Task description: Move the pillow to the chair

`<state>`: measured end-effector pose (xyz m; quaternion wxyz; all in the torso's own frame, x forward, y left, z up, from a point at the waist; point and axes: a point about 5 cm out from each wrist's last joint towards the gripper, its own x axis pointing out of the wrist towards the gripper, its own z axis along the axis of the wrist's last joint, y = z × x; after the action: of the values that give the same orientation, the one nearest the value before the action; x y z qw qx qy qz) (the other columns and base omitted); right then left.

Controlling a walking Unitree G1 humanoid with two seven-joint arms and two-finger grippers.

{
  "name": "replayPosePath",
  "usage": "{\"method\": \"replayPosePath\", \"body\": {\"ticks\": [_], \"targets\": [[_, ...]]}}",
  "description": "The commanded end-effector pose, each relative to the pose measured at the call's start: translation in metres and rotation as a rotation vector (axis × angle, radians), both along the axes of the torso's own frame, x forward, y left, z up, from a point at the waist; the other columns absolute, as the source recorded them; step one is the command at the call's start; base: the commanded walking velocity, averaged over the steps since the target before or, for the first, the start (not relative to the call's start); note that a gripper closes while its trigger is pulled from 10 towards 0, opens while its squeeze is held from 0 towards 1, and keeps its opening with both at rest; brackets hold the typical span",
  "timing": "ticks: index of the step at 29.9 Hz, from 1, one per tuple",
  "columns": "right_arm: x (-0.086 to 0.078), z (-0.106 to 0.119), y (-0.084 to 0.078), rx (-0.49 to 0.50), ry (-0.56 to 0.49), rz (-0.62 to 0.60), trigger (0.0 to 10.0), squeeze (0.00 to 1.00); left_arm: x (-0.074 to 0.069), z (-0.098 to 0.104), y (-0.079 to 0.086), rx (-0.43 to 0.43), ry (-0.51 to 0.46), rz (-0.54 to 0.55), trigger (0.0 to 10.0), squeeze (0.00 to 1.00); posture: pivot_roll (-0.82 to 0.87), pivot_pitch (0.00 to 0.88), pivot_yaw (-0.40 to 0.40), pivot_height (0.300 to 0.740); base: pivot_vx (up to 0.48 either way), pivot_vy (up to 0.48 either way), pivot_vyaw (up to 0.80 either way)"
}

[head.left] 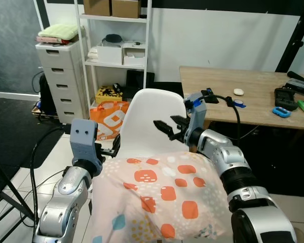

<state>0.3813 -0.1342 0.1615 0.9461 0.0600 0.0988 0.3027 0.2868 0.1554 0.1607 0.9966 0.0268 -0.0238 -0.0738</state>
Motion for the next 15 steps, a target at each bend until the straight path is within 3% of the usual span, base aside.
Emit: {"method": "replayPosePath", "body": {"ticks": [1,2,5,15], "targets": [[-0.007,-0.026,-0.007,-0.043,0.071,-0.035,10.0,0.0,-0.003,-0.018,0.006,0.086,0.064,0.025,10.0,0.0,-0.17,0.0,-0.06,0.74,0.0,0.0,0.0],[-0.007,-0.026,-0.007,-0.043,0.071,-0.035,10.0,0.0,-0.003,-0.018,0.006,0.086,0.064,0.025,10.0,0.0,-0.17,0.0,-0.06,0.74,0.0,0.0,0.0],[-0.018,-0.057,-0.02,-0.084,0.159,-0.087,10.0,0.0,-0.01,-0.031,0.014,0.141,0.114,0.051,10.0,0.0,-0.17,0.0,-0.06,0.74,0.0,0.0,0.0],[-0.035,-0.092,-0.041,-0.118,0.265,-0.176,10.0,0.0,-0.016,-0.04,0.019,0.162,0.144,0.079,10.0,0.0,-0.17,0.0,-0.06,0.74,0.0,0.0,0.0]]}}
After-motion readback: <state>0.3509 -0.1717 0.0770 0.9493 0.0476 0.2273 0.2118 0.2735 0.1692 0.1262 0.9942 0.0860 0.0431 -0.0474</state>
